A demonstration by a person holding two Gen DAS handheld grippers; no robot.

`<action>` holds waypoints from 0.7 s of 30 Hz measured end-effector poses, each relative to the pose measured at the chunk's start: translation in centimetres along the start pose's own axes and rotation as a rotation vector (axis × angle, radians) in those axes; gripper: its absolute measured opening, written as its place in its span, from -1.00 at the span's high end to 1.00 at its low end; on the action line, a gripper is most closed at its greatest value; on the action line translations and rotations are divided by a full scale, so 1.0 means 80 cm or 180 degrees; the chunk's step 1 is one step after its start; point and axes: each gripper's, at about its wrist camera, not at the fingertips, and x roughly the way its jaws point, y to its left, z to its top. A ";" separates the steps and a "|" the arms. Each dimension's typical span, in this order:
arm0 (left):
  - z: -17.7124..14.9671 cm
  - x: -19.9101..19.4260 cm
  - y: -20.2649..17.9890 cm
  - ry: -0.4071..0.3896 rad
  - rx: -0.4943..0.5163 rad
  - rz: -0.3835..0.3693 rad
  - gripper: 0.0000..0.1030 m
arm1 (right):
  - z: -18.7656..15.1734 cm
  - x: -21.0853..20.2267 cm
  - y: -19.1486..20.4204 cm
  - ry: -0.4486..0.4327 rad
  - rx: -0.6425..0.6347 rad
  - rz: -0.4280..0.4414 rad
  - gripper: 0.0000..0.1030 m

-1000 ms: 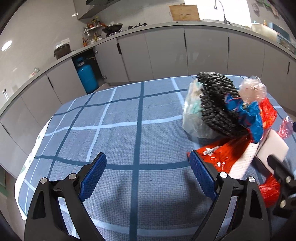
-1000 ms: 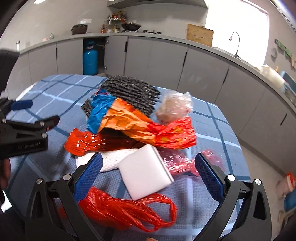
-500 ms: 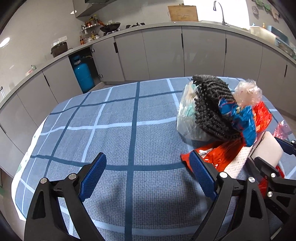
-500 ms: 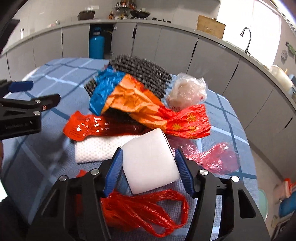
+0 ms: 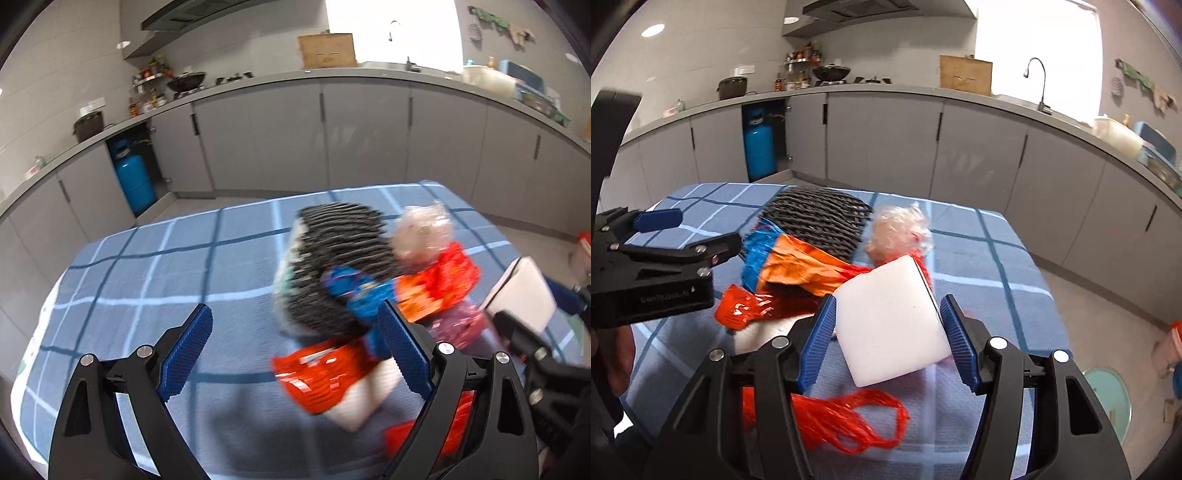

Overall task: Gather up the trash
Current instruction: 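Grasp the blue and orange plastic bags with the left tool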

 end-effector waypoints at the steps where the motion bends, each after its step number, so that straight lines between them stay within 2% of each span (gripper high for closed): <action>1: 0.001 0.000 -0.005 -0.0011 0.0016 -0.0034 -0.74 | -0.005 -0.001 -0.006 0.0016 0.0044 -0.0021 -0.14; 7: -0.005 0.019 -0.041 0.0078 0.0116 -0.0168 -0.68 | -0.024 -0.008 -0.033 0.0058 0.0188 -0.0122 -0.15; 9: -0.007 0.026 -0.047 0.0129 0.0119 -0.0207 -0.36 | -0.027 -0.009 -0.038 0.0064 0.0212 -0.0133 -0.15; 11: -0.010 0.032 -0.050 0.0208 0.0104 -0.0302 0.22 | -0.031 -0.010 -0.044 0.0063 0.0238 -0.0139 -0.15; 17: -0.007 0.005 -0.056 0.0106 0.0138 -0.0426 0.56 | -0.032 -0.018 -0.056 0.0000 0.0301 -0.0170 -0.15; 19: -0.002 -0.010 -0.055 0.0041 0.0135 -0.0469 0.59 | -0.033 -0.024 -0.061 -0.0036 0.0339 -0.0200 -0.15; 21: 0.004 -0.033 -0.057 -0.0139 0.0184 -0.0427 0.60 | -0.032 -0.030 -0.067 -0.0084 0.0377 -0.0236 -0.15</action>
